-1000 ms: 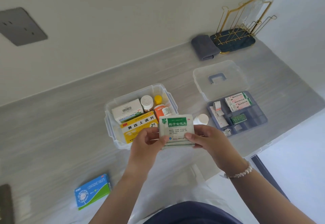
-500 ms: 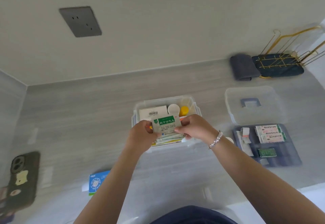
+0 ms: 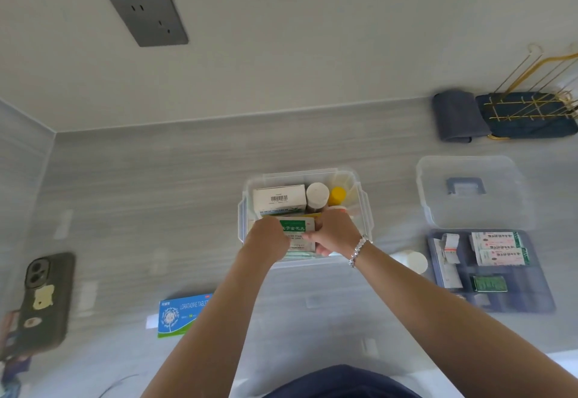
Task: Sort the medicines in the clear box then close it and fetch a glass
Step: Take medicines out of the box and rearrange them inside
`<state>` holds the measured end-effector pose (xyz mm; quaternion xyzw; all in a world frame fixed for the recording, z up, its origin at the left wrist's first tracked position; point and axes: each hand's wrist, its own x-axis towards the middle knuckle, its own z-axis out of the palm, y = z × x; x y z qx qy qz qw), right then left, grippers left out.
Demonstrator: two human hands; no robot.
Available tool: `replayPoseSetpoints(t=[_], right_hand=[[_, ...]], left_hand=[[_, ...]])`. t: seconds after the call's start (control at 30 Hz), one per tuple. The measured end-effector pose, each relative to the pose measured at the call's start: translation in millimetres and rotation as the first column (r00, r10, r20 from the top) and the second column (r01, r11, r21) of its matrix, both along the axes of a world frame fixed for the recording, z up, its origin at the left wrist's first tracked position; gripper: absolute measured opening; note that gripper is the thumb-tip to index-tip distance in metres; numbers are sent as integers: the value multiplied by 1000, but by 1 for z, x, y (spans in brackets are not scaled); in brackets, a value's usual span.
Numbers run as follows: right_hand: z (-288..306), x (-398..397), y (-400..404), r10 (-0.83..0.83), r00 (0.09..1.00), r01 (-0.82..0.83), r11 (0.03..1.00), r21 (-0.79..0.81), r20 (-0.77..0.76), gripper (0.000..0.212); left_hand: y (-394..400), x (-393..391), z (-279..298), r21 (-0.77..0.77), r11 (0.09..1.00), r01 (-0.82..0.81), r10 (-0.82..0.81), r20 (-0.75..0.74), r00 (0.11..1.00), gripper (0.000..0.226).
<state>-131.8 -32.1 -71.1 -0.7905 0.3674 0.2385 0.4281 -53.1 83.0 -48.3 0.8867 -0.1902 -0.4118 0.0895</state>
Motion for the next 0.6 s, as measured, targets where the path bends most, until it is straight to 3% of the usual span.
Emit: replayPoseSetpoints(t=[0.17, 0.37, 0.5, 0.6], right_hand=[[-2, -2, 0, -14, 998, 16, 999, -33, 67, 24], [17, -12, 2, 29, 991, -14, 993, -118, 130, 21], [41, -44, 7, -72, 924, 129, 983, -128, 377, 29], [53, -82, 10, -83, 817, 283, 920, -270, 571, 21]], left_hand=[[7, -3, 5, -40, 999, -7, 5, -37, 999, 33], [23, -16, 15, -187, 975, -121, 124, 0, 992, 38], [29, -36, 21, -311, 950, -37, 100, 190, 977, 45], [26, -55, 27, -504, 864, 1, 142, 245, 959, 36]])
